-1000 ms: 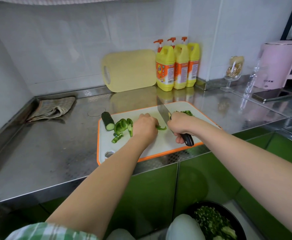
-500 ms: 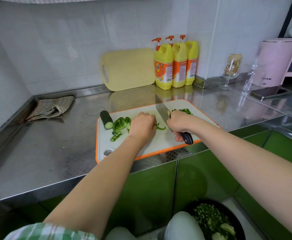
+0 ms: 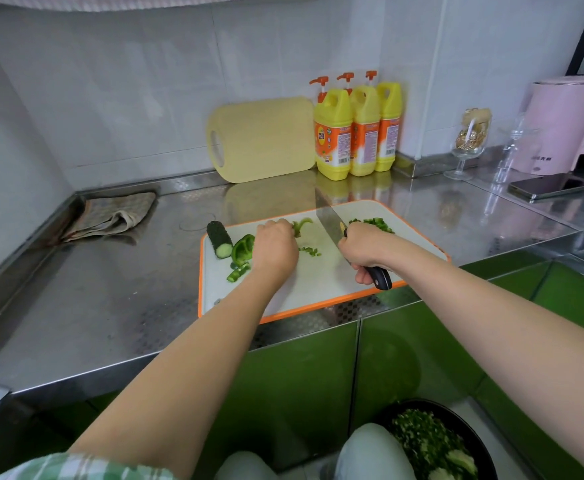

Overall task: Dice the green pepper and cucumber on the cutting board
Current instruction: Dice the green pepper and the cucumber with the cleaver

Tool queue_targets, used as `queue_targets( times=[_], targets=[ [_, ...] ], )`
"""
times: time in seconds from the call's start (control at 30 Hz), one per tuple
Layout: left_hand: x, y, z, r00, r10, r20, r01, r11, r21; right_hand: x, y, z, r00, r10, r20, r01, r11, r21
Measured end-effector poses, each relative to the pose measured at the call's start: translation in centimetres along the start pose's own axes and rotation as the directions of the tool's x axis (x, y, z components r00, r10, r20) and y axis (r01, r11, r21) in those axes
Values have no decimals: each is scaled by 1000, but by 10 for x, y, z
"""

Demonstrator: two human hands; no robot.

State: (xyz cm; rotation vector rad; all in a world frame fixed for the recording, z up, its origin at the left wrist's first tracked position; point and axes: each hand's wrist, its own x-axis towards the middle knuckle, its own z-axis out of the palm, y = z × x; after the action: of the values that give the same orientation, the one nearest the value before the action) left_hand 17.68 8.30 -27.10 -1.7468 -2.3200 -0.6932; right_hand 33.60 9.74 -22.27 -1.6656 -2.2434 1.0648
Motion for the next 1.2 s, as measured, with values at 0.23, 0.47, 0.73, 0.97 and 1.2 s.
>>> queue_targets(
  times=[0.23,0.47,0.73,0.97,1.2],
  targets=[
    [-4,-15,-13,973,-229,19,230,969,-95,-5,11,2,960,-155,-232,169,985,41],
    [-9,-20,-23,949,-315,-7,309,935,-174,-23,-13,17,982,-181,-50,187,925,331],
    [-19,-22,-25,966,-259,-29,253,959,-127,-26,-9,29,994,-109,-28,113,962,249],
    [-25,-4,-16,999,-30,-42,31,1000,7,-23,28,-11,985,39,-168,9,962,273],
    [-26,14,2,993,79,83,-93,979,181,-28,24,-8,987,-85,-140,109,979,172]
  ],
)
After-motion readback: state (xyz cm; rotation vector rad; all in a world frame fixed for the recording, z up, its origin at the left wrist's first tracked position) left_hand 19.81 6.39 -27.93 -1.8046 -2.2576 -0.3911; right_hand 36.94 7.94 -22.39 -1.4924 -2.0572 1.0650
